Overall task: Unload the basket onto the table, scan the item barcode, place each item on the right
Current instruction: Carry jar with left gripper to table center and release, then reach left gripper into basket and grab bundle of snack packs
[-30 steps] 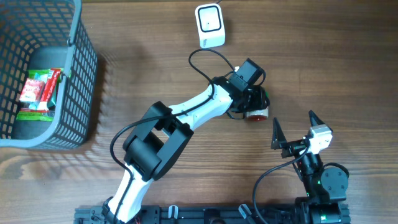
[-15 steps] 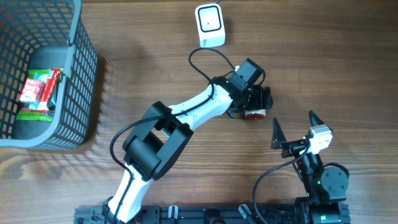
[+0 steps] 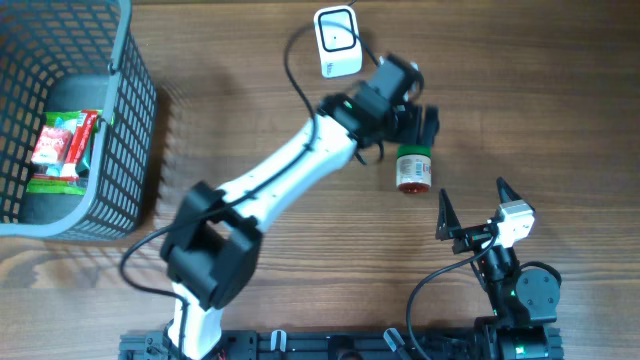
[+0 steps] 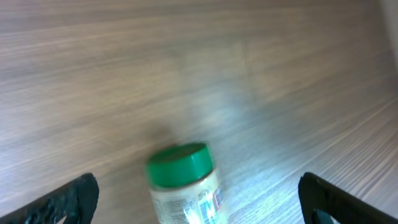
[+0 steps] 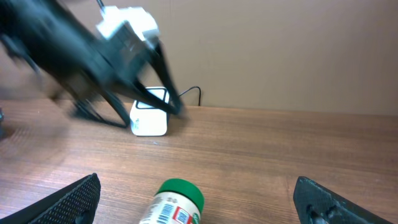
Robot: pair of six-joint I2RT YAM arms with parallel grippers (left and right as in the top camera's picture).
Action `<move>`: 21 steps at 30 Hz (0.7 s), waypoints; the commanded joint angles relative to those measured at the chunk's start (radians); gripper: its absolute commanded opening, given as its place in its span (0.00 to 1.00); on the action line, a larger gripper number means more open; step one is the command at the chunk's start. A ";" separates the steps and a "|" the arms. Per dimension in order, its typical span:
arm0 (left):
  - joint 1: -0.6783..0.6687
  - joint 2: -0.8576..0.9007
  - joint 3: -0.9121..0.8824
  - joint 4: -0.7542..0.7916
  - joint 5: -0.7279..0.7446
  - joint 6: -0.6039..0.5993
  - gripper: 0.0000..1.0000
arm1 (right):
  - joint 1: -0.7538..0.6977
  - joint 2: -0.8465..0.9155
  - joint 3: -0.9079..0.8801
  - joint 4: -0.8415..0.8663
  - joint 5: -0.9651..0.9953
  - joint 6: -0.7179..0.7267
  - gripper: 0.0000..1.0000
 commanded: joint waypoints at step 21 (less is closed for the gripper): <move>1.307 -0.066 0.383 -0.692 -0.222 0.670 1.00 | 0.002 -0.007 -0.001 0.003 0.007 -0.005 1.00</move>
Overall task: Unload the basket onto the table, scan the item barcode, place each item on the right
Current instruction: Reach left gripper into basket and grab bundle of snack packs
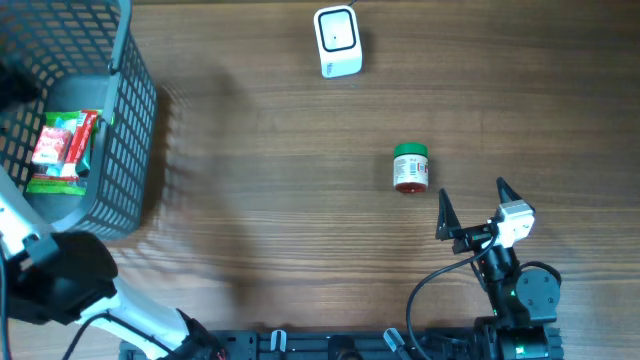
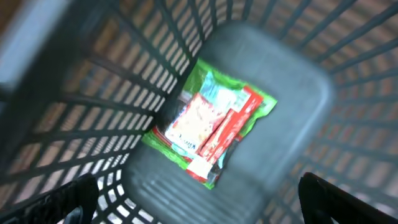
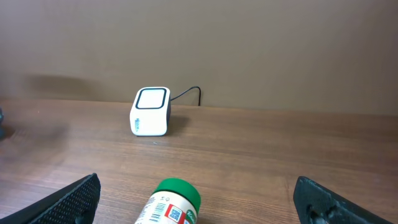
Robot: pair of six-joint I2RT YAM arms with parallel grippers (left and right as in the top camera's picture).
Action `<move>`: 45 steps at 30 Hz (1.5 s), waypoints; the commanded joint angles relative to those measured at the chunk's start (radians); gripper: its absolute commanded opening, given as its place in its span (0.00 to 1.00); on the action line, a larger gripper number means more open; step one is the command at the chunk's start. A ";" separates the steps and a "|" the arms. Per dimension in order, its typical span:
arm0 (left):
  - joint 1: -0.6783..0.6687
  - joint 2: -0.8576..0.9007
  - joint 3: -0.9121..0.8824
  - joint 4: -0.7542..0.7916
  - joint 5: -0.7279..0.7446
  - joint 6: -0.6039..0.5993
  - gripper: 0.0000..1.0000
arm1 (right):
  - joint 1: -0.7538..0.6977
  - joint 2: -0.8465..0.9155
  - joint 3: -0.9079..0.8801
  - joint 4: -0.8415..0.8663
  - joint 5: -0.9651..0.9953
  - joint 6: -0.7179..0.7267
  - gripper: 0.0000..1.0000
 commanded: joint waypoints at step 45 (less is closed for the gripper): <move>0.013 0.238 -0.570 0.539 0.073 0.310 1.00 | 0.002 -0.007 -0.001 0.003 0.007 -0.006 1.00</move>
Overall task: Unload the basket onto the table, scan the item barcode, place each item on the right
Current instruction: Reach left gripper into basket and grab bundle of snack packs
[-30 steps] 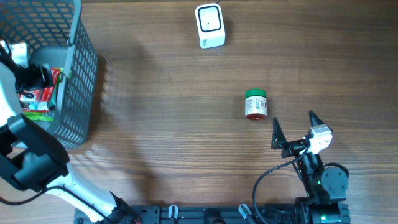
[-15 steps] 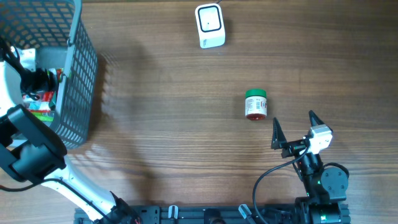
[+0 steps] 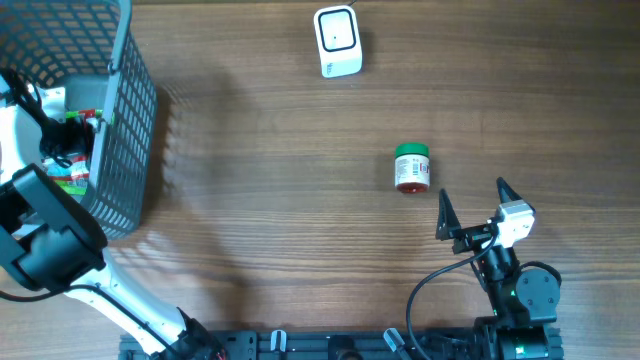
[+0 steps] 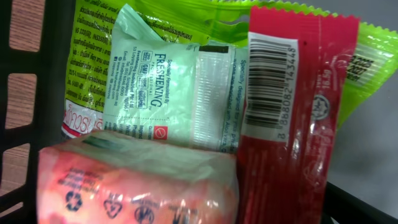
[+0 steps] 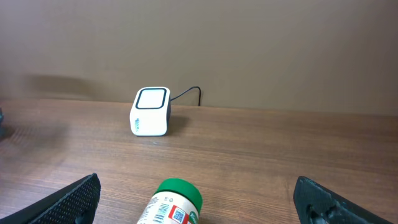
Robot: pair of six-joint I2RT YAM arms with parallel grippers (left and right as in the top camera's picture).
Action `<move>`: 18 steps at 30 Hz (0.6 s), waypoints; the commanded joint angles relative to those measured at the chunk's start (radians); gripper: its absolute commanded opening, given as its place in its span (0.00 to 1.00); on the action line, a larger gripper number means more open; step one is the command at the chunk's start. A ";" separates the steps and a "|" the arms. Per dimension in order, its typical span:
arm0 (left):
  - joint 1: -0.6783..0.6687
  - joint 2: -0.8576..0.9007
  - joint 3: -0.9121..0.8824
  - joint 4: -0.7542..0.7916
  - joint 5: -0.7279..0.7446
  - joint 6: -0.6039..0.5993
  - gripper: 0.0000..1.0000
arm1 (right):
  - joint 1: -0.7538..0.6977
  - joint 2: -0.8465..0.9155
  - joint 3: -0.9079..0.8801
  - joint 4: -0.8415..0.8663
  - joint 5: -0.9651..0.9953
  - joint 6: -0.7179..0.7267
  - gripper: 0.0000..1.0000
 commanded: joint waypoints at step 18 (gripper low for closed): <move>0.005 0.162 -0.060 0.027 0.005 0.019 0.82 | 0.002 -0.007 -0.001 0.003 0.007 -0.005 1.00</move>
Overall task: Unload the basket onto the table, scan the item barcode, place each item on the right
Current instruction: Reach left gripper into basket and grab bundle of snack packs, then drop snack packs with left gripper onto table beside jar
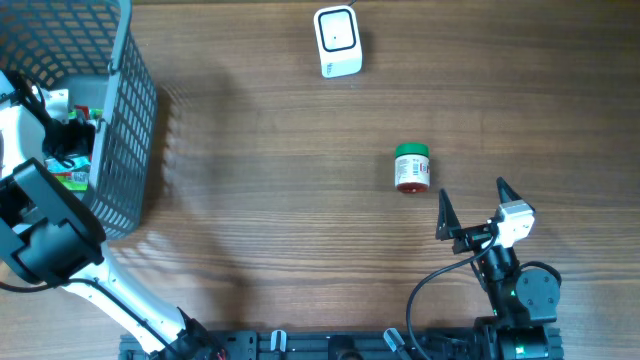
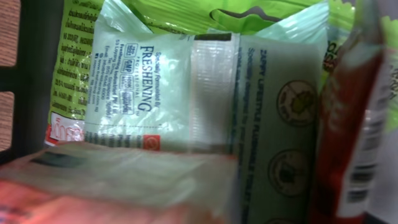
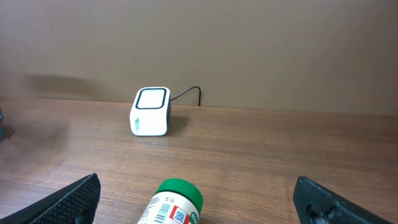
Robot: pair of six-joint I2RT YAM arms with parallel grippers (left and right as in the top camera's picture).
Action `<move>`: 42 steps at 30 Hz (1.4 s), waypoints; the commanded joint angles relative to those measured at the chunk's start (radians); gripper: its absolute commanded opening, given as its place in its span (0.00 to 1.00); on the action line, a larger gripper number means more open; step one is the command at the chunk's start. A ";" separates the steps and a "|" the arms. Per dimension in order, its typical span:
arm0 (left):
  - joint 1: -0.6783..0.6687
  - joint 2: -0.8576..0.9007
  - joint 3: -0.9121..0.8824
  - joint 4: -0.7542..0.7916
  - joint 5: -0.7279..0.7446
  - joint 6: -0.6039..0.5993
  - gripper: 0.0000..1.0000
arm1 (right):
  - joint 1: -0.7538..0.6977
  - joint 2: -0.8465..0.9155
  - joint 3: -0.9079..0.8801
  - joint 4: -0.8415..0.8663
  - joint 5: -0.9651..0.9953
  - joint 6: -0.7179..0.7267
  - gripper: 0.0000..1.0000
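Note:
My left gripper point(image 1: 66, 128) is down inside the grey basket point(image 1: 132, 120) at the left, pressed close to the packets; its fingers do not show. The left wrist view is filled by a pale green packet point(image 2: 186, 93), a lime bag point(image 2: 78, 56), a pink packet point(image 2: 93, 186) and a blurred red packet point(image 2: 348, 143). A green-lidded jar point(image 1: 411, 168) lies on the table, also low in the right wrist view point(image 3: 176, 200). The white scanner point(image 1: 337, 40) stands at the far edge. My right gripper point(image 1: 470, 215) rests open just behind the jar.
The basket's tall mesh walls surround the left wrist. The scanner's cable point(image 3: 186, 93) runs off behind it toward the brown wall point(image 3: 249, 50). The wooden table point(image 1: 280, 200) spreads between basket, scanner and jar.
The left wrist camera sits closer to the packets: the pale green packet now fills more of its view and the red packet has slid to the right edge, blurred. The right arm and jar are unchanged.
My left gripper was open over the jar near the scanner. Then it was above the basket, looking down at the packets, with the jar left lying on the table. Then it was low among the packets, and now it is closer still.

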 commanded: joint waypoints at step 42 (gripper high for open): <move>-1.059 -0.712 -0.152 -0.294 -0.220 -0.982 0.04 | 0.002 -0.007 -0.001 0.003 0.007 -0.006 0.99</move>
